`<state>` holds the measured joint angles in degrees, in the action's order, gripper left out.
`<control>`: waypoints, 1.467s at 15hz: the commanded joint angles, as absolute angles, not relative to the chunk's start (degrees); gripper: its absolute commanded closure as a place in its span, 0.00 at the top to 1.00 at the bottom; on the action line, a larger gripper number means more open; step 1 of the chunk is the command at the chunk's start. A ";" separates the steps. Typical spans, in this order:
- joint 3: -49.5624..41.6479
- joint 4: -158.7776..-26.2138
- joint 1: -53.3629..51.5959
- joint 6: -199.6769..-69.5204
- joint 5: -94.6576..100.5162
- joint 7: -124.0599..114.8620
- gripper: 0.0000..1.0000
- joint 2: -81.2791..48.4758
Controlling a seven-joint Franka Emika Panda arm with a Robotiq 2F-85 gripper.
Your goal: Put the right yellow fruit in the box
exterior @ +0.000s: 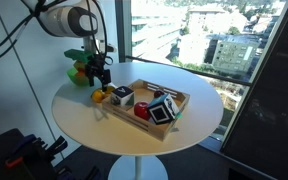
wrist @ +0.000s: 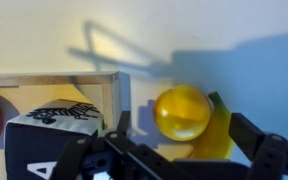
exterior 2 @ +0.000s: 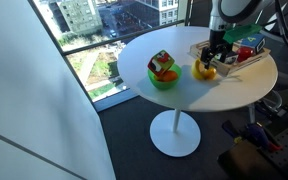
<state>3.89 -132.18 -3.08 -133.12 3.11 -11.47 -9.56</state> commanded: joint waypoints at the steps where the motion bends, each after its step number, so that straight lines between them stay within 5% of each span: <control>1: 3.16 -132.70 -3.72 -135.45 4.39 -10.42 1.00 -10.21; 22: 2.47 -133.96 -4.40 -141.91 5.83 -10.20 1.00 -13.42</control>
<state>3.34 -133.61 -3.82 -140.66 4.94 -10.85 -13.28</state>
